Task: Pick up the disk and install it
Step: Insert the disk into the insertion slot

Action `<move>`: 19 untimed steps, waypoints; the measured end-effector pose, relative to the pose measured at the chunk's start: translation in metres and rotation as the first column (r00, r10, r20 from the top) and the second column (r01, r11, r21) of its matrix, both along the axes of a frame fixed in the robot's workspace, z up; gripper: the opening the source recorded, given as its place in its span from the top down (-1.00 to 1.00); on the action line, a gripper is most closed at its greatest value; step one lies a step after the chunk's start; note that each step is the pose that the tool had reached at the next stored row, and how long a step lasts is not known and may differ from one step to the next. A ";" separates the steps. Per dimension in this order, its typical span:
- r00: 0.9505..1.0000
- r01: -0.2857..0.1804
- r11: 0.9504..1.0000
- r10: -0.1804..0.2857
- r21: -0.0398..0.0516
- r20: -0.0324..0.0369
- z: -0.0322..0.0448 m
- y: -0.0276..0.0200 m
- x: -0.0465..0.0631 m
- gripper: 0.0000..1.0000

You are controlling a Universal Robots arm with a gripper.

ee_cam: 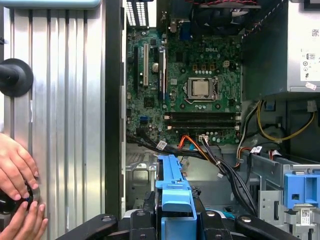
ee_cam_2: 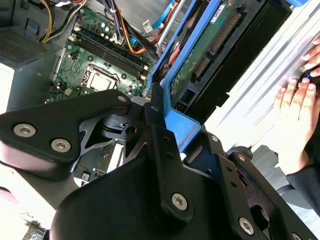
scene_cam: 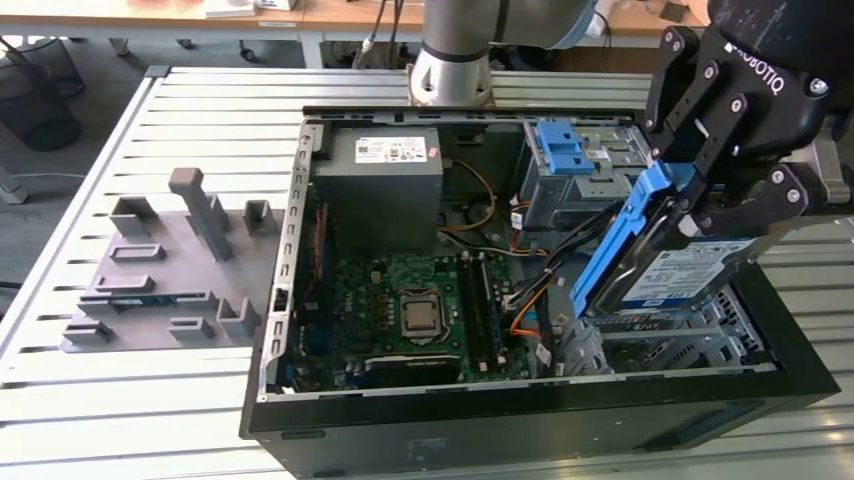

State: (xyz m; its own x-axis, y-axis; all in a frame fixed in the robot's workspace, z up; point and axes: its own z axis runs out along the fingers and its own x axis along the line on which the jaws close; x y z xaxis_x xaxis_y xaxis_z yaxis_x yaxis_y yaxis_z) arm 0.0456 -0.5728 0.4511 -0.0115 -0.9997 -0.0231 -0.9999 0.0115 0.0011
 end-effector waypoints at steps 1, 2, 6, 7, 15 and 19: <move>1.000 0.000 1.000 0.000 0.000 0.000 0.0000 0.0000 0.000 0.27; 1.000 0.000 1.000 0.000 0.000 0.000 -0.0001 0.0000 0.001 0.27; 1.000 0.000 1.000 0.000 0.000 0.000 -0.0003 0.0000 0.004 0.27; 1.000 0.000 1.000 0.000 0.000 0.000 -0.0004 0.0000 0.004 0.27; 1.000 0.000 1.000 0.000 0.000 0.000 -0.0020 0.0000 0.011 0.27; 1.000 0.000 1.000 0.000 0.000 0.000 -0.0033 0.0000 0.014 0.27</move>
